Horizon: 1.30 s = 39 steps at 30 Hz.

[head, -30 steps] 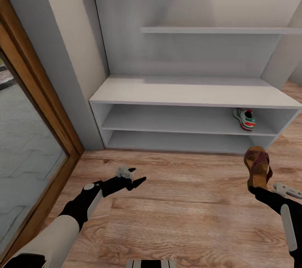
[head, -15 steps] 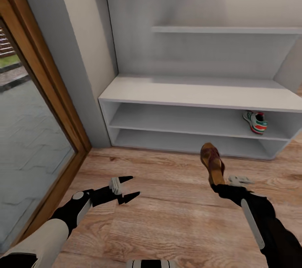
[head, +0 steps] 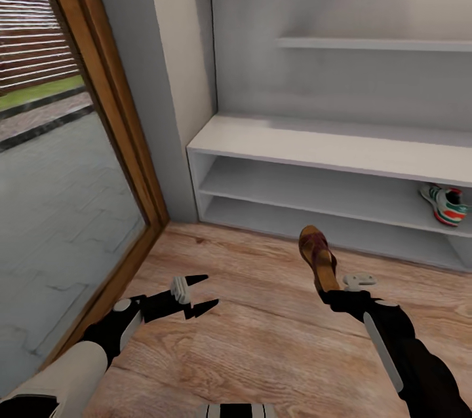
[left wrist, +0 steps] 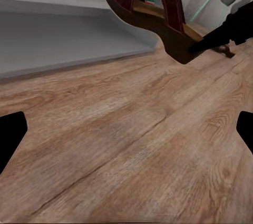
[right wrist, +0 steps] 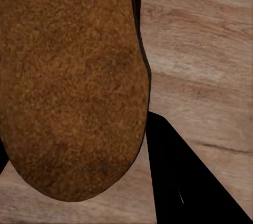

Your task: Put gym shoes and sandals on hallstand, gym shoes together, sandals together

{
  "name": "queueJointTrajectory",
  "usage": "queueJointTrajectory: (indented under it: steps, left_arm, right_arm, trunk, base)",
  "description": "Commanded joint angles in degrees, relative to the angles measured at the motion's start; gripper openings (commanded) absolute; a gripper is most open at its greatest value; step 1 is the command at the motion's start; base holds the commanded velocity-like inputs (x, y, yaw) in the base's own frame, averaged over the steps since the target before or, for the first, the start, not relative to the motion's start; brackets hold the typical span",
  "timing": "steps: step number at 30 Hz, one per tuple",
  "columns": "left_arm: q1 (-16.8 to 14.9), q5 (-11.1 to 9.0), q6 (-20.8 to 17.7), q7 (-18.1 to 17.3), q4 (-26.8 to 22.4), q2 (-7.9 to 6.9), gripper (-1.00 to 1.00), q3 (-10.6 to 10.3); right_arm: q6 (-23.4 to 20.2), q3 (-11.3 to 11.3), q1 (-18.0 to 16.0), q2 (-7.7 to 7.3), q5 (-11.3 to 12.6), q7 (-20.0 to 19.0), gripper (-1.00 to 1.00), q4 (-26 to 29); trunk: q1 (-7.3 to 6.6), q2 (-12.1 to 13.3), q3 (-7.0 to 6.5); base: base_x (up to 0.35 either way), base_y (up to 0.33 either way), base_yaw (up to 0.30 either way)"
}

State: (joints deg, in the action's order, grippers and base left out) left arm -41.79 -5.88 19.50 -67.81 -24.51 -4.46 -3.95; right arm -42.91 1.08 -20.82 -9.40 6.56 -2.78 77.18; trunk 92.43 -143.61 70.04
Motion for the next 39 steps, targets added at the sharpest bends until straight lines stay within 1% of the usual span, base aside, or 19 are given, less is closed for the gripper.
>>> queueJointTrajectory:
  steps: [1, 3, 6, 7, 8, 9, 11, 13, 14, 16, 17, 19, 23, 28, 32, 35, 39]
  left_arm:
    - [-0.05, -0.54, 0.19, -0.04, 0.08, -0.04, 1.00, -0.43]
    - [-0.05, -0.54, 0.19, -0.04, 0.08, 0.02, 1.00, -0.44]
    - [-0.05, -0.54, 0.19, -0.04, 0.08, 0.05, 1.00, -0.44]
    - [-0.05, -0.54, 0.19, -0.04, 0.08, 0.06, 1.00, -0.44]
    - [-0.05, -0.54, 0.19, -0.04, 0.08, 0.10, 1.00, -0.45]
    - [-0.05, -0.54, 0.19, -0.04, 0.08, 0.12, 1.00, -0.45]
    - [-0.05, -0.56, 0.19, -0.04, 0.08, 0.14, 1.00, -0.45]
    - [-0.05, -0.57, 0.19, -0.04, 0.06, 0.19, 1.00, -0.45]
    - [-0.05, -0.56, 0.19, -0.04, 0.03, 0.23, 1.00, -0.48]
    - [-0.05, -0.56, 0.19, -0.04, 0.01, 0.45, 1.00, -0.51]
    - [-0.05, -0.55, 0.19, -0.04, 0.00, 0.62, 1.00, -0.54]
    - [-0.05, -0.55, 0.19, -0.04, -0.01, 0.91, 1.00, -0.58]
    - [-0.05, -0.54, 0.19, 0.01, -0.01, 1.06, 1.00, -0.61]
    - [-0.05, -0.54, 0.19, 0.04, 0.05, 1.11, 1.00, -0.62]
    - [-0.05, -0.54, 0.19, 0.05, 0.07, 1.35, 1.00, -0.62]
    - [-0.05, -0.54, 0.19, 0.05, 0.07, 1.72, 1.00, -0.62]
    - [-0.05, -0.54, 0.19, 0.05, 0.08, 1.91, 1.00, -0.62]
  right_arm:
    - [-0.33, 0.07, -0.01, -0.01, 0.56, 0.14, -1.00, 0.10]
    - [-0.17, 0.06, -0.01, -0.01, 0.34, 0.26, -1.00, 0.14]
    - [1.91, 0.06, -0.01, 0.02, 0.11, 0.36, -1.00, 0.03]
    - [3.27, 0.09, -0.01, 0.03, 0.16, 0.38, -1.00, -0.11]
    - [5.29, 0.12, -0.01, 0.05, 0.32, 0.42, -1.00, -0.83]
    - [6.27, 0.13, -0.01, 0.08, 0.37, 0.47, -1.00, -2.02]
    - [7.12, 0.14, -0.01, 0.12, 0.42, 0.52, -1.00, -4.49]
    - [7.58, 0.14, -0.16, 0.23, 0.45, 0.58, -1.00, -8.28]
    - [7.73, 0.14, -0.49, 0.55, 0.47, 0.66, -1.00, -11.59]
    - [7.94, 0.15, -2.70, 1.77, 0.44, 0.81, -1.00, -18.01]
    - [8.00, 0.15, -4.08, 2.45, 0.40, 0.88, -1.00, -20.35]
    - [8.09, 0.18, -6.38, 3.52, 0.30, 0.98, -1.00, -23.01]
    - [8.18, 0.21, -8.02, 4.88, 0.17, 1.08, -1.00, -24.31]
    - [8.34, 0.16, -8.59, 6.50, 0.09, 1.10, -1.00, -24.67]
    - [8.88, 0.16, -8.75, 7.49, 0.05, 1.11, -1.00, -24.75]
    - [8.99, 0.20, -8.78, 7.77, 0.04, 1.24, -1.00, -24.73]
    - [9.05, 0.30, -8.80, 7.89, 0.04, 3.46, -1.00, -24.68]
  trunk:
    - [-0.01, -0.02, 0.07]
    - [-0.01, -0.02, 0.09]
    - [-0.01, -0.02, 0.11]
    - [-0.01, -0.02, 0.11]
    - [-0.01, -0.02, 0.11]
    - [-0.01, -0.02, 0.11]
    - [-0.01, -0.02, 0.11]
    - [-0.01, -0.02, 0.11]
    - [-0.01, -0.02, 0.11]
    - [-0.01, -0.02, 0.11]
    - [-0.01, -0.02, 0.11]
    - [-0.01, -0.02, 0.11]
    - [-0.01, -0.02, 0.11]
    - [-0.01, -0.02, 0.11]
    - [-0.01, -0.02, 0.11]
    - [-0.01, -0.02, 0.11]
    - [-0.01, -0.02, 0.11]
  base:
    - [0.000, 0.000, 0.183]
    - [0.000, 0.000, 0.077]
    - [0.000, 0.000, 0.027]
    - [0.000, 0.000, 0.013]
    - [0.000, 0.000, 0.006]
    - [0.000, 0.000, 0.004]
    - [0.000, 0.000, 0.002]
    - [0.000, 0.000, 0.001]
    - [0.000, 0.000, 0.000]
    - [0.000, 0.000, 0.000]
    - [0.000, 0.000, 0.000]
    - [0.000, 0.000, 0.000]
    - [0.000, 0.000, 0.000]
    - [0.000, 0.000, 0.000]
    - [0.000, 0.000, 0.000]
    - [0.000, 0.000, 0.000]
    - [0.000, 0.000, 0.000]
